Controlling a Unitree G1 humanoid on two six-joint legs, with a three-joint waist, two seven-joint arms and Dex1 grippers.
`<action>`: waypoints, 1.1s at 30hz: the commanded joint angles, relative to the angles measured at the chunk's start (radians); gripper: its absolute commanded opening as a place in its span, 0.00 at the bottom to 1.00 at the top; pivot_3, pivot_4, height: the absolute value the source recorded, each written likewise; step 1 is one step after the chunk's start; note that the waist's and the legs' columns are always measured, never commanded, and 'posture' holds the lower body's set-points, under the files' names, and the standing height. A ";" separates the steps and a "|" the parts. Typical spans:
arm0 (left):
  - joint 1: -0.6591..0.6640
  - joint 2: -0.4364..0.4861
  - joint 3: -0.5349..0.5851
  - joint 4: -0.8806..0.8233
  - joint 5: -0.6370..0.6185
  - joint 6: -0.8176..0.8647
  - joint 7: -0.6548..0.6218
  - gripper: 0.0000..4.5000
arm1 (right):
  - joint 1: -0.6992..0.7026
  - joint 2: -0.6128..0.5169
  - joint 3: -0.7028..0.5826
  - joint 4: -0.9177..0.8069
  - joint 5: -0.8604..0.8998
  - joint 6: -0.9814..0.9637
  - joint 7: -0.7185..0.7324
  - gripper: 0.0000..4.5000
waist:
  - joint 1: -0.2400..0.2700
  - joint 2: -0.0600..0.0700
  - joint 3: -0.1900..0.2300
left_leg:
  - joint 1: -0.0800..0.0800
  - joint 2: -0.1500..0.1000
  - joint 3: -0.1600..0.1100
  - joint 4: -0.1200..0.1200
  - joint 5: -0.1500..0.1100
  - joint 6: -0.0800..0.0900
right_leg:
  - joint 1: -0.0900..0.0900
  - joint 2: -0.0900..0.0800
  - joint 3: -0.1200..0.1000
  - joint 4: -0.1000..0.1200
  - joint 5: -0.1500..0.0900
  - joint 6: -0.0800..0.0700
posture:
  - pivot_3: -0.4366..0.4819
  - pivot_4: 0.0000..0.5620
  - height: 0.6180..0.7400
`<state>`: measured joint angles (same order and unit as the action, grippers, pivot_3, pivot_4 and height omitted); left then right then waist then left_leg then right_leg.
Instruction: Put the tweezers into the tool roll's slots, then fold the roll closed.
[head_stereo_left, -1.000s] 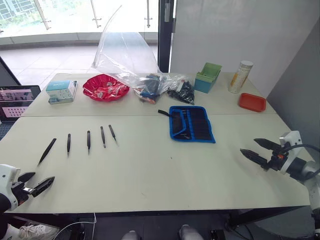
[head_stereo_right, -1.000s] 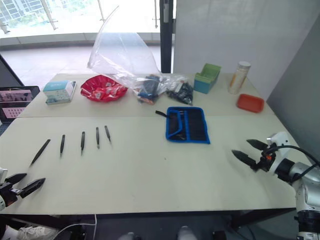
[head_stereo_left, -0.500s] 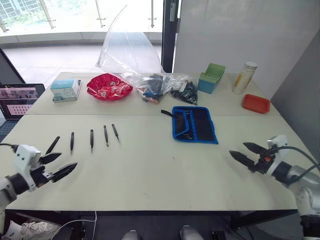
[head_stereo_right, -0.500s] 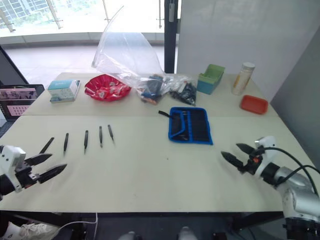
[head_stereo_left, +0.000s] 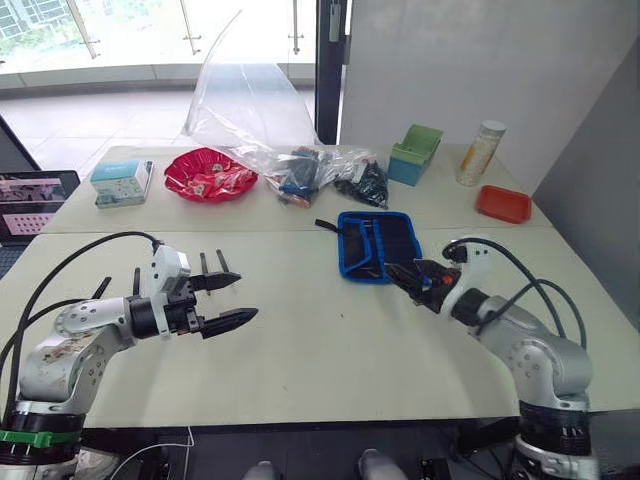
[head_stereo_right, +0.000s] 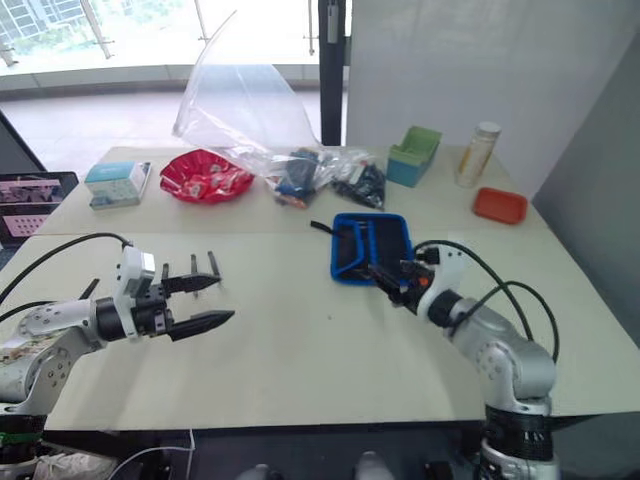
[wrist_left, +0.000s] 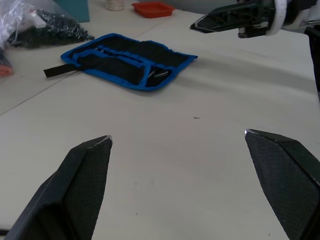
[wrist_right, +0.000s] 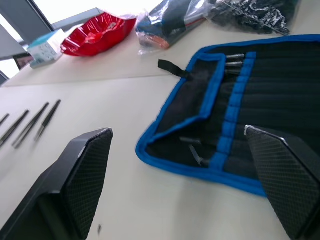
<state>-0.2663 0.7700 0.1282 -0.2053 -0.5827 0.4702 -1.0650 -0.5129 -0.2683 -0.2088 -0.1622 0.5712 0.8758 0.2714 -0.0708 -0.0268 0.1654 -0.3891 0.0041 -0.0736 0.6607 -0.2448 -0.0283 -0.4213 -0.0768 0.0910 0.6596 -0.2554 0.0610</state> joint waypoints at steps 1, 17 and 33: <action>-0.039 -0.002 -0.021 -0.035 0.025 -0.012 0.018 1.00 | -0.090 0.038 0.012 0.142 -0.045 -0.043 -0.048 0.99 | 0.001 0.000 0.000 | 0.000 0.000 0.000 0.000 0.000 0.000 | 0.000 0.001 0.000 0.001 0.000 0.000 | 0.48 0.27 0.99; 0.002 -0.001 0.009 -0.070 0.035 -0.024 0.071 1.00 | -0.220 0.180 -0.011 0.451 -0.092 -0.161 -0.097 0.82 | -0.002 0.000 0.000 | -0.002 0.000 -0.001 0.000 0.000 0.000 | -0.001 0.000 -0.001 0.003 0.000 0.000 | 0.48 0.27 0.99; -0.067 0.012 -0.028 0.052 0.144 -0.079 0.081 1.00 | -0.198 0.174 -0.015 0.461 -0.043 -0.123 0.004 0.01 | -0.002 0.000 0.000 | -0.001 0.000 -0.001 0.000 0.000 0.000 | -0.001 0.000 -0.001 0.003 0.000 0.000 | 0.48 0.27 0.99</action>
<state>-0.2967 0.7746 0.1077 -0.1633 -0.4666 0.4374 -0.9724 -0.7248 -0.0790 -0.2508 0.3578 0.5140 0.7243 0.2313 -0.0728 -0.0263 0.1656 -0.3907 0.0043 -0.0746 0.6604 -0.2448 -0.0282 -0.4224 -0.0764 0.0898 0.6624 -0.2553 0.0609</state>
